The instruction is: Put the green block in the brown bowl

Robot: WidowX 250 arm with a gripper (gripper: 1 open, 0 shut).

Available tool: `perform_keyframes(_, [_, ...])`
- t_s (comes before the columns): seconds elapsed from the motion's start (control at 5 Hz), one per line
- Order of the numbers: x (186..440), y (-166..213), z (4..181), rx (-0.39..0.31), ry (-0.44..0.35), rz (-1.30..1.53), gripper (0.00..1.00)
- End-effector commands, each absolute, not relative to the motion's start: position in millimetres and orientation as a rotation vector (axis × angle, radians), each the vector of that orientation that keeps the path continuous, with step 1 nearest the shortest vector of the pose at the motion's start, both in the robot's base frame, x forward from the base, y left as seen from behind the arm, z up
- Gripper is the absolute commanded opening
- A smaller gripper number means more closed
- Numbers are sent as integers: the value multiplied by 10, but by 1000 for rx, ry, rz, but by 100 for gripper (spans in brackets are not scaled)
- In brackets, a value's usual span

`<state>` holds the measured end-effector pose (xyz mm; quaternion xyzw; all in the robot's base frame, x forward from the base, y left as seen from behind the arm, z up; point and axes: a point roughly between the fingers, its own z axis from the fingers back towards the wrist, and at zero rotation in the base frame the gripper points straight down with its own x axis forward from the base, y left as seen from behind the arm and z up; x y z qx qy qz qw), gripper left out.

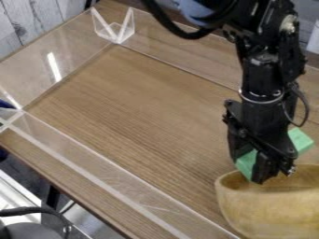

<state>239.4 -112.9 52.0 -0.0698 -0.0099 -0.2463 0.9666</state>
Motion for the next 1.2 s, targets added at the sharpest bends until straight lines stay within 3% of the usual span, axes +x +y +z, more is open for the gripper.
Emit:
perform_keyframes(0.0, [2442, -1207, 601, -149, -54, -510, 0])
perform_keyframes(1.0, [2599, -1140, 352, -139, -14, -483, 0])
